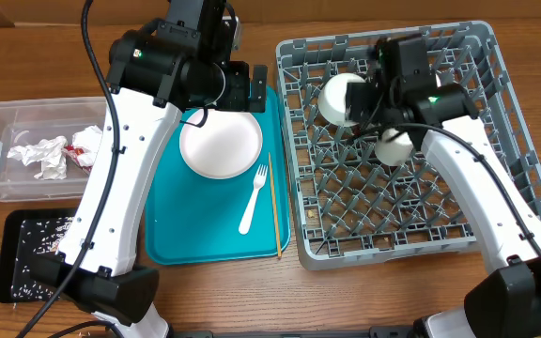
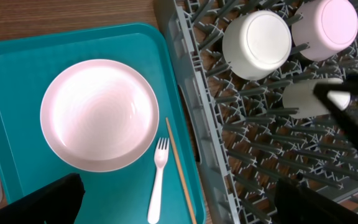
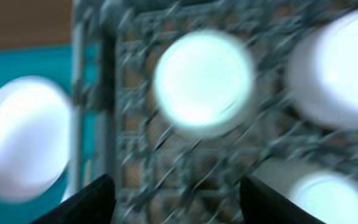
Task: Sort waste into correct bins and load items into the dishwasher
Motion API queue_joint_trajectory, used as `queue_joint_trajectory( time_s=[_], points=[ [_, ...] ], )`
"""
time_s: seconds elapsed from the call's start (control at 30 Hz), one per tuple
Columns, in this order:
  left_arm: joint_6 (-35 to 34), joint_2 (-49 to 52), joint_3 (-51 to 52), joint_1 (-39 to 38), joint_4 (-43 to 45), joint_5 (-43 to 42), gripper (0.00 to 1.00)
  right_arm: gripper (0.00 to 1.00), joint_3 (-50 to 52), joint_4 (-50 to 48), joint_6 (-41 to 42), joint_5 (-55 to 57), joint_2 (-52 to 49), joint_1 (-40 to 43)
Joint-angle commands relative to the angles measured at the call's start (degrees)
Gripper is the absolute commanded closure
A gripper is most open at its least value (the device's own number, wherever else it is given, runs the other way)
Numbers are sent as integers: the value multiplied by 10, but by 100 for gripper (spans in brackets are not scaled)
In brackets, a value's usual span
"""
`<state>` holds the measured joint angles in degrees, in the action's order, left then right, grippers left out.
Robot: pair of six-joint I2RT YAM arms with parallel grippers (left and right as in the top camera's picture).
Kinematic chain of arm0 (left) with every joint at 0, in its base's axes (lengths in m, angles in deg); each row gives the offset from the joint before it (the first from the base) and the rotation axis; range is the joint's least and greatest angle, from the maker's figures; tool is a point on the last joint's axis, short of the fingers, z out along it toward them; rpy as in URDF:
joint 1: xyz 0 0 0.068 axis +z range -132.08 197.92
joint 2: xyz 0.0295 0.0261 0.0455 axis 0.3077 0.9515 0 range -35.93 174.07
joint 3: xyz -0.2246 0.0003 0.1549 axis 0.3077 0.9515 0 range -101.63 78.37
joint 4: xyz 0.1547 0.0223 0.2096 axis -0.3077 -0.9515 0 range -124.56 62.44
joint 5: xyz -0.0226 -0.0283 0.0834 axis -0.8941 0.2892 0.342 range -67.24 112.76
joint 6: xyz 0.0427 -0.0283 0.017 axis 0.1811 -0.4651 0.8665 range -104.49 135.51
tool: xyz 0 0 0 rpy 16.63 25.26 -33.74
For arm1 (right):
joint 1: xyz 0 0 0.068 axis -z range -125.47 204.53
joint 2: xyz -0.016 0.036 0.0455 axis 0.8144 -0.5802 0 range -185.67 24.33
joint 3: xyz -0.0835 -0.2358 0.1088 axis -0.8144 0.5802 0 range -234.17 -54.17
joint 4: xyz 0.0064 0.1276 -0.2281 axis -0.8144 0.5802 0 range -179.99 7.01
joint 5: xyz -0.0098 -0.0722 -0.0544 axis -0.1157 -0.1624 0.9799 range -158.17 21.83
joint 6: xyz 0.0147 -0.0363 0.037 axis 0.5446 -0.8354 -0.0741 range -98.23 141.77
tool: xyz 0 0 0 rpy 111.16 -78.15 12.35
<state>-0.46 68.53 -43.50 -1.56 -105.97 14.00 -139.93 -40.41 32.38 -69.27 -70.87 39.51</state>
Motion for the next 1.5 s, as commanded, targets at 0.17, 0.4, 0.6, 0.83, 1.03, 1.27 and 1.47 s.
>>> queue_joint_trajectory(
  time_s=[0.17, 0.4, 0.6, 0.83, 1.03, 1.27, 1.47],
  points=[
    [7, -7, -9, 0, 0, 2, 0, 34, -1, 98, 44, -179, 22, -40],
    [7, -7, -9, 0, 0, 2, 0, 27, -1, 136, 45, -187, 22, -71],
    [10, -7, -9, 0, 0, 17, 0, 27, -1, 143, 61, -187, 21, -87],
    [8, -7, 0, 7, -72, 217, 0, 26, 1, 145, 74, -184, 18, -98],
    [-40, -7, 93, 50, -66, 217, 0, 18, 2, 150, 74, -178, 18, -98],
    [-38, -7, 222, 101, 31, 158, 8, 0, 2, 174, 74, -133, 18, -98],
    [-36, -7, 298, 108, 111, 147, 46, 0, 2, 176, 74, -124, 18, -98]
  ],
)
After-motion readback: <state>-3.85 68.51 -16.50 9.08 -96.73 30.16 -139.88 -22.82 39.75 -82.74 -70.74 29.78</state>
